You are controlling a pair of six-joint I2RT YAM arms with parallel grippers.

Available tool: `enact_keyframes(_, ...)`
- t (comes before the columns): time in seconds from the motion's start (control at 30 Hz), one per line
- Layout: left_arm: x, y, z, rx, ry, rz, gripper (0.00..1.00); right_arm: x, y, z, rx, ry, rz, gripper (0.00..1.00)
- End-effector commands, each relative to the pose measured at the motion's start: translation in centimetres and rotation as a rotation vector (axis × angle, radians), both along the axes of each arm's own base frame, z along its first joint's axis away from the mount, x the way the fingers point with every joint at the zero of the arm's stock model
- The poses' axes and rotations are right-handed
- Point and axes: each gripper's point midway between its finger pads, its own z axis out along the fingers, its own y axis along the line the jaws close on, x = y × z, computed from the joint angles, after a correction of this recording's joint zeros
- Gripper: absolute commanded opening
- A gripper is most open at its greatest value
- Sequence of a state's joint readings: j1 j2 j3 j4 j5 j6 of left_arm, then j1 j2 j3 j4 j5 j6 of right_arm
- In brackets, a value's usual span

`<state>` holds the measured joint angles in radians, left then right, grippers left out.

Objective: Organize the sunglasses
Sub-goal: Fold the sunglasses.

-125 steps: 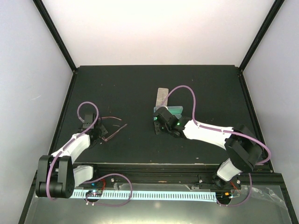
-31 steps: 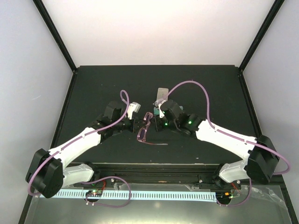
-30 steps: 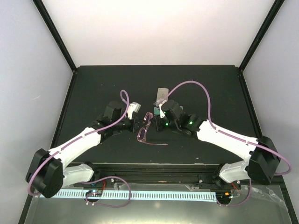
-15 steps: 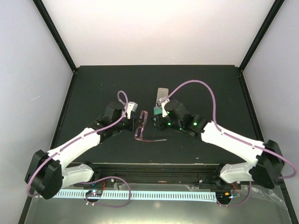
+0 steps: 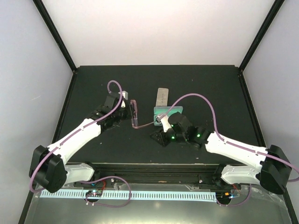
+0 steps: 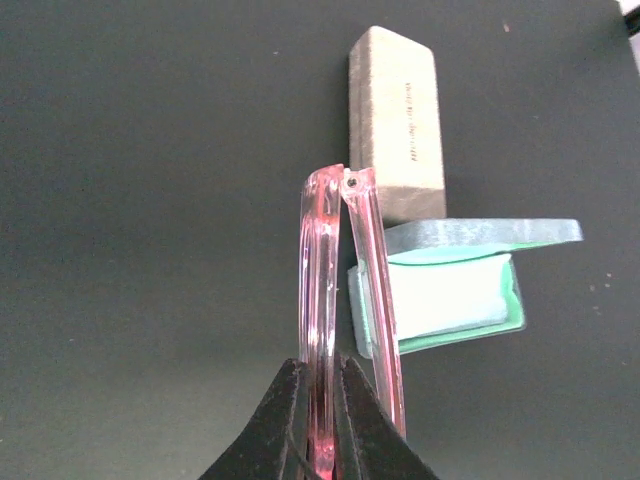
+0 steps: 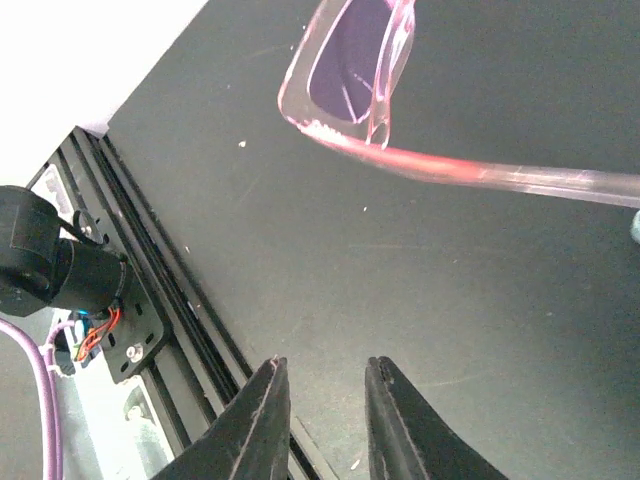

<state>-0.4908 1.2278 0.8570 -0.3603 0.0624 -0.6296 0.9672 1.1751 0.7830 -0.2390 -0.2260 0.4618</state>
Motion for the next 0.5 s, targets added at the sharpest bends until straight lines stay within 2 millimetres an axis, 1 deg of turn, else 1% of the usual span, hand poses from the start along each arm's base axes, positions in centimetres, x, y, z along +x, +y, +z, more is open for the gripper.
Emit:
enact_keyframes(0.0,-0.3,-2.0,1.6,-0.087,0.004,-0.078,0.02,0.4,1.7,1.1,0.034,-0.030,0.031,0.22)
enact_keyframes(0.07,-0.8,-2.5,1.6,-0.111,-0.004,-0.115,0.02,1.8,1.7,0.9,-0.006,-0.044,-0.032,0.18)
enact_keyframes(0.17,-1.7,-3.4,1.9,-0.153,-0.022,-0.183,0.02,3.3,2.0,0.8,-0.044,-0.059,-0.081,0.16)
enact_keyframes(0.33,-2.9,-4.6,2.6,-0.196,-0.049,-0.283,0.02,4.4,2.9,1.0,-0.041,-0.064,-0.111,0.14)
enact_keyframes(0.47,-4.3,-6.3,3.7,-0.277,-0.075,-0.403,0.02,5.2,3.1,0.6,-0.058,-0.057,-0.143,0.13)
